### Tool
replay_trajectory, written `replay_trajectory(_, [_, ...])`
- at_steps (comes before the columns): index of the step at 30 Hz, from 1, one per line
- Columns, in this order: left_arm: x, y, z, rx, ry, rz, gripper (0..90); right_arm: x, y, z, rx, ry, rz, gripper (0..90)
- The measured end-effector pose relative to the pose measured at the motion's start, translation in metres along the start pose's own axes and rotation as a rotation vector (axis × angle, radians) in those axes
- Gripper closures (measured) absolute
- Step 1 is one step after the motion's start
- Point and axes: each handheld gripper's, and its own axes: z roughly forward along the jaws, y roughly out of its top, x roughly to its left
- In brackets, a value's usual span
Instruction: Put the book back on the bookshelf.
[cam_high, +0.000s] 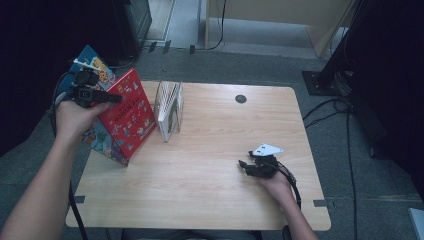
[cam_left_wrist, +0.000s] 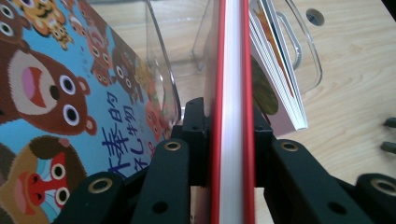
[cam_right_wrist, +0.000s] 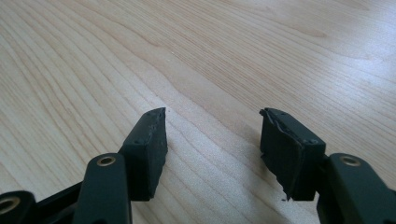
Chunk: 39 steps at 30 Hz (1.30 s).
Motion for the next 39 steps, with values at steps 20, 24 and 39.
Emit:
replay_trajectory(20, [0.004, 0.023, 0.003, 0.077, 0.01, -0.077, 79.7, 0.0, 0.0, 0.0, 0.001, 0.0, 0.004, 41.0])
replay_trajectory(24, [0.011, 0.028, 0.004, 0.054, 0.016, -0.117, 79.6, 0.0, 0.0, 0.0, -0.001, -0.003, 0.003, 41.1])
replay_trajectory(39, [0.015, 0.049, 0.023, 0.008, 0.026, -0.17, 79.6, 0.002, 0.0, 0.0, -0.001, -0.01, 0.012, 41.4])
